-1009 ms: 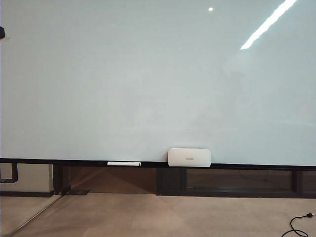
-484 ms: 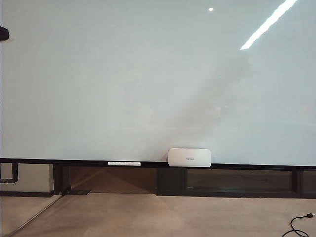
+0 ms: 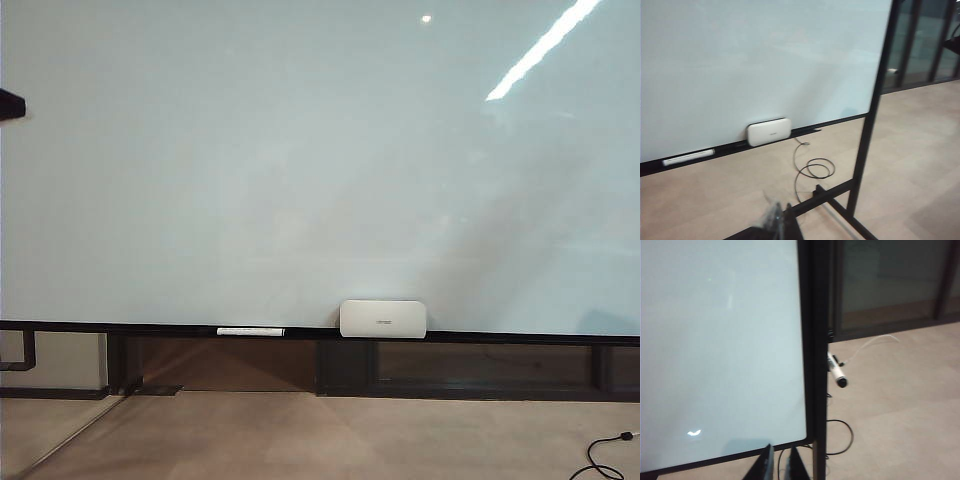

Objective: Reach to the right to find the marker pen, pick it up, and write the number 11 on the whiteboard.

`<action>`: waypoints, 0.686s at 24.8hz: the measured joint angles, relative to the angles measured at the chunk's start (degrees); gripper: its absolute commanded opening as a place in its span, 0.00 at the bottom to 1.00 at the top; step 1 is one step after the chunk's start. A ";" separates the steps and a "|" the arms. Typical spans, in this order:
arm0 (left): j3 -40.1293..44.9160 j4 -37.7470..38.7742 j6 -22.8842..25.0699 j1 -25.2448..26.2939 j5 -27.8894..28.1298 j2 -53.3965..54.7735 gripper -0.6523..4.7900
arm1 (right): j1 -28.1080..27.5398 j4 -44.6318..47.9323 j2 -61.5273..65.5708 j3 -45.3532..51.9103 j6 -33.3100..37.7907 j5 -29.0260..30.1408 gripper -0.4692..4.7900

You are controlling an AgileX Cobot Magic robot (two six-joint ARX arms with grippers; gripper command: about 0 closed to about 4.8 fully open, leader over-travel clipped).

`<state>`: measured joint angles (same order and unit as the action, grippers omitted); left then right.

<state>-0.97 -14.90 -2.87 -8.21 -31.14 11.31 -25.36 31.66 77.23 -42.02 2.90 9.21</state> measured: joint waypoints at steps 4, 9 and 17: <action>0.00 -1.57 0.98 0.00 0.35 1.84 0.11 | -0.76 6.08 8.74 0.04 -3.85 4.85 0.60; 0.00 -2.23 1.97 0.00 -0.55 2.40 0.11 | -0.74 19.12 17.03 -0.02 -5.86 4.92 0.61; -0.22 -12.83 2.67 -0.07 -8.76 13.75 0.11 | -0.83 24.98 24.24 -0.22 -8.44 0.15 0.39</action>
<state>-1.19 -27.73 -0.21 -8.27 -39.90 25.06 -26.20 56.64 101.47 -42.24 -5.54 9.37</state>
